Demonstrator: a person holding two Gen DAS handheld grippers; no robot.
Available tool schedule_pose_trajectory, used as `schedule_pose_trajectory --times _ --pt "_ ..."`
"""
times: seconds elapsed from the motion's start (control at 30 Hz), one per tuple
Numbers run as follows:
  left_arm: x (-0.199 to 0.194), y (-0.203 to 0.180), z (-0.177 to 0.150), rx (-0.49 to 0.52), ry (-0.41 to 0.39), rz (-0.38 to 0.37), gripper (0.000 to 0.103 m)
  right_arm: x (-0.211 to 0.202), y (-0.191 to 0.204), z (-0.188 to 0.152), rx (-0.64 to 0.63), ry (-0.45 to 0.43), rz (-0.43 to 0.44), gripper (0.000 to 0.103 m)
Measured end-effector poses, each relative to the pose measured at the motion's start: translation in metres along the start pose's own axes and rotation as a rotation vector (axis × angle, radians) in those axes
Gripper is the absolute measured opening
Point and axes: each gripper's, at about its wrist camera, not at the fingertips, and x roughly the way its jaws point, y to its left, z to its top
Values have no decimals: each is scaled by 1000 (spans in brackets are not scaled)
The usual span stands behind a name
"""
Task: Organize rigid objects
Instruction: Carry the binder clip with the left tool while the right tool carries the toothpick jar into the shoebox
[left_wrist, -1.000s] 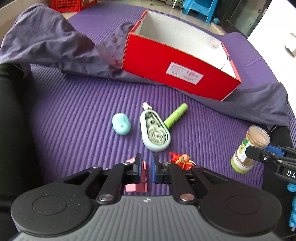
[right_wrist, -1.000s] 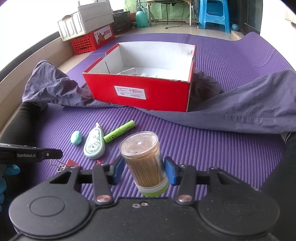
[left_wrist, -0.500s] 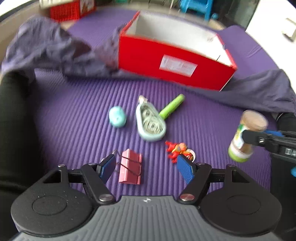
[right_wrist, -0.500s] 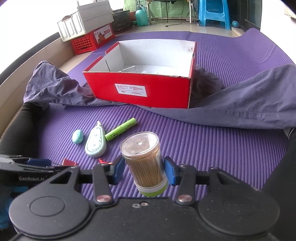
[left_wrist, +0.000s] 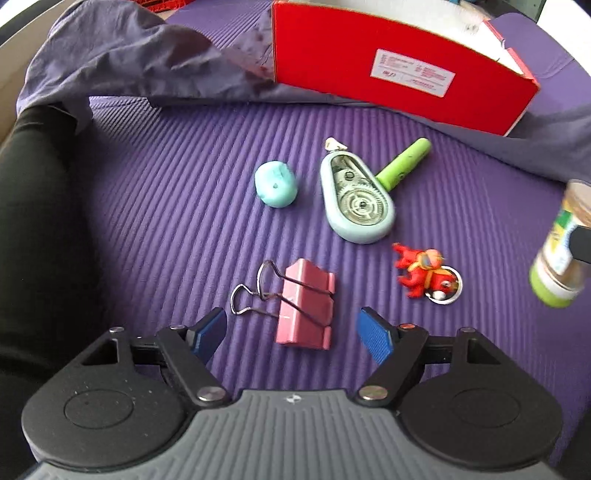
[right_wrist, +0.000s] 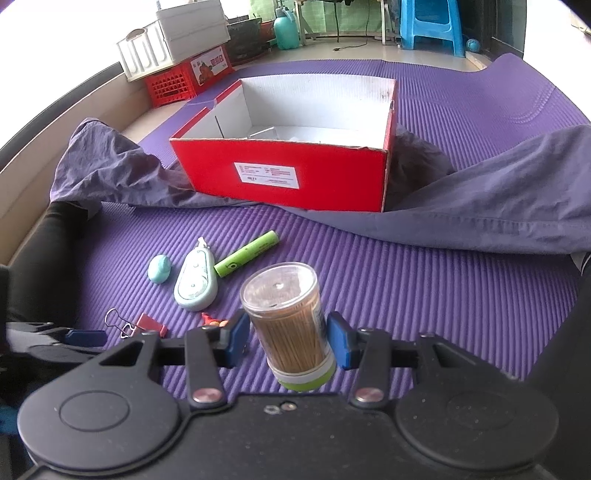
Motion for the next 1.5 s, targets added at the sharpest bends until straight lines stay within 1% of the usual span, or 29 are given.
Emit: schedule_pose_trajectory --times 0.13,0.17,0.2,0.33,0.37,0.4,0.43,0.47,0.73,0.83,1.03,1.23,1.33,1.5 --pt "7 1 1 7 -5 4 77 2 -1 1 3 3 -5 45" --pt "8 1 1 9 -4 3 69 2 -2 1 4 4 -6 45" --pt "10 2 2 13 4 11 68 3 -2 1 4 5 -7 45" --pt "9 1 3 20 -8 13 63 5 -2 0 7 9 -7 45" --pt "8 0 3 27 -15 14 54 5 -2 0 7 9 -6 45" --pt "5 -2 2 41 -31 -1 47 5 -2 0 6 10 -6 45" --pt "4 -4 3 51 -38 -11 31 5 -2 0 6 10 -6 45" --pt "4 -5 3 53 -33 -3 31 5 -1 0 6 9 -6 45" --pt "-1 8 8 -8 -49 -44 31 2 -2 0 10 3 -12 45" --pt "-11 14 13 -33 -68 -66 31 -1 -1 1 13 -2 -9 45" --pt "-41 19 32 -47 -112 -111 31 -10 1 9 5 -15 -9 45" --pt "-69 10 63 -5 -172 -140 31 -25 0 34 -10 -53 -9 45" --pt "-81 5 83 16 -204 -153 31 -34 -1 55 -18 -77 -14 45" --pt "-96 -3 126 49 -255 -166 31 -43 -4 92 -46 -126 -35 45"
